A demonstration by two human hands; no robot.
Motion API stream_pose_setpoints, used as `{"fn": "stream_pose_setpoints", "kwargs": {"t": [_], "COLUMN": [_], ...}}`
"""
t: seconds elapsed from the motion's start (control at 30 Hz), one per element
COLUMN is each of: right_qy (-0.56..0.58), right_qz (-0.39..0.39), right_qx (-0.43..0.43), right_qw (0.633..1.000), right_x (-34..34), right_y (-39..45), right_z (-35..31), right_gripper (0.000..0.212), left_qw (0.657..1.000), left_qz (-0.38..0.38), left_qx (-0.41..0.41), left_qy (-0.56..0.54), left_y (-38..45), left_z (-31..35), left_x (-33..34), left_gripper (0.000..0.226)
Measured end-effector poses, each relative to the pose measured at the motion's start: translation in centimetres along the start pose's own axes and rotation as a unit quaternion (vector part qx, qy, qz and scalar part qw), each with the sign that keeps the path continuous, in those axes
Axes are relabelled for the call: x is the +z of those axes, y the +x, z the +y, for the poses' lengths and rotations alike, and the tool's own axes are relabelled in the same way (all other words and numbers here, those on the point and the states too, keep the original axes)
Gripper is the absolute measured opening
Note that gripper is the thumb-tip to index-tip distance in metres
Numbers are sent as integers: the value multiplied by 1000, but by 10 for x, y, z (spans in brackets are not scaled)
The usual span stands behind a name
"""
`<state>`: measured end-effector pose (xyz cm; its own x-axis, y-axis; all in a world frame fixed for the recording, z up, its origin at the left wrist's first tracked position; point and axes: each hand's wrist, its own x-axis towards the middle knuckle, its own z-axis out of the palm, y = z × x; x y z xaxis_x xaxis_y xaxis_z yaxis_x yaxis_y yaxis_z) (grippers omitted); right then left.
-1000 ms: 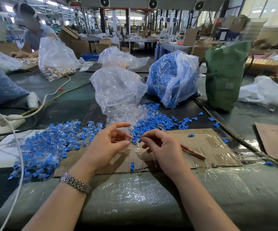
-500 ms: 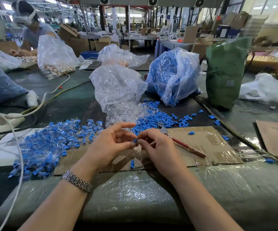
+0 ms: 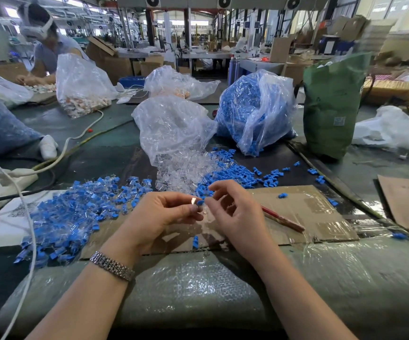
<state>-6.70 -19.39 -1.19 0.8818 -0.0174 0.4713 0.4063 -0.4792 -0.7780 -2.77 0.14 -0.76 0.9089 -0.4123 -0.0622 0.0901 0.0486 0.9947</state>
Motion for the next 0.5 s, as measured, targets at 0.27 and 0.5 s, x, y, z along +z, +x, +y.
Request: {"fn": "stream_pose_setpoints", "kwargs": {"t": [0.27, 0.5], "right_qy": [-490, -460], "right_qz": [-145, -178], "right_qx": [241, 219], "right_qw": [825, 842], "right_x": [-28, -31], "right_y": [10, 32], "right_z": [-9, -15], "right_gripper": [57, 22], "left_qw": [1000, 992], "left_qz": [18, 68], "left_qx": [14, 64], "left_qy": [-9, -83], "left_y": [0, 1], "left_z": [2, 3], "left_x": [-5, -8], "left_gripper": [23, 28]}}
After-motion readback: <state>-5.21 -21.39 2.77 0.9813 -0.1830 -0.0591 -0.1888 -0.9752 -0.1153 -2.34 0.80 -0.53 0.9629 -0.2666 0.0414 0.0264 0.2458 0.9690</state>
